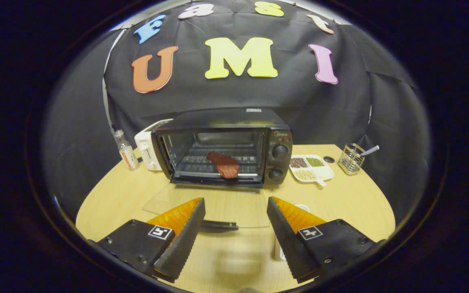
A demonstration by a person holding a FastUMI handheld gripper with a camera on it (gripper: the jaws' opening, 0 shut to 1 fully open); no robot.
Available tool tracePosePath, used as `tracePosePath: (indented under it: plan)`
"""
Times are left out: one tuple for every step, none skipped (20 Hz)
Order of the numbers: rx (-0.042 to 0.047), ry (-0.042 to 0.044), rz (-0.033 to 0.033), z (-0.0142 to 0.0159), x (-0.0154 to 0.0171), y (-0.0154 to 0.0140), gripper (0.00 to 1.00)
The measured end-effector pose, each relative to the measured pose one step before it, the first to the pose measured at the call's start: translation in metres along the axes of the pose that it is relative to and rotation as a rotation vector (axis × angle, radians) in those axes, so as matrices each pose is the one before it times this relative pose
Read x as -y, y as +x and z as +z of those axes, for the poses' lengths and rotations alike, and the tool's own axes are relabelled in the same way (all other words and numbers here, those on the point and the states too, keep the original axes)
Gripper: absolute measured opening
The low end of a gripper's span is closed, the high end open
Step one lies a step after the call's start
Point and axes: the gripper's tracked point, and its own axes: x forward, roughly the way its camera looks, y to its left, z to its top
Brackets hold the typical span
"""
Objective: Open the toaster oven, put the food inside, and close the toaster oven door.
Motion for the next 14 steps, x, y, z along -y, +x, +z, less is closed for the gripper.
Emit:
tracePosePath:
  plan:
    - [-0.02077, -0.00019, 0.00085, -0.01433, -0.00125, -0.00221, 0.97]
    - [-0.02046, -0.00058, 0.00288, -0.01461, -0.00271, -0.00077, 0.97]
    - [-0.02265, -0.00254, 0.00075, -0.01318, -0.00241, 0.00182, 0.97]
    - [-0.01997, -0.00114, 0.00210, -0.01347, -0.00335, 0.00324, 0.97]
    - [-0.02238, 0.00038, 0.00485, -0.01113, -0.00438, 0.00508, 0.97]
    - [-0.01877, -0.00009, 0.00719, -0.00889, -0.00580, 0.00568, 0.97]
    - [-0.00797, -0.00220, 0.00563, -0.00406, -0.00538, 0.00744, 0.97]
    - [-0.01200, -0.00637, 0.00485, -0.00481, -0.00551, 0.00803, 0.97]
    - [-0.00866, -0.00770, 0.00489, -0.00257, -0.00532, 0.00698, 0.97]
    - [-0.00664, -0.00803, 0.00394, -0.00129, -0.00470, 0.00781, 0.98]
    - [-0.00686, -0.00858, 0.00308, -0.00030, -0.00415, 0.00716, 0.97]
    - [-0.00813, -0.00745, 0.00098, -0.00131, -0.00229, 0.00676, 0.97]
    - [-0.00769, -0.00697, 0.00022, 0.00011, -0.00236, 0.00537, 0.98]
    - [-0.00196, -0.00685, -0.00235, 0.00086, -0.00140, 0.00422, 0.98]
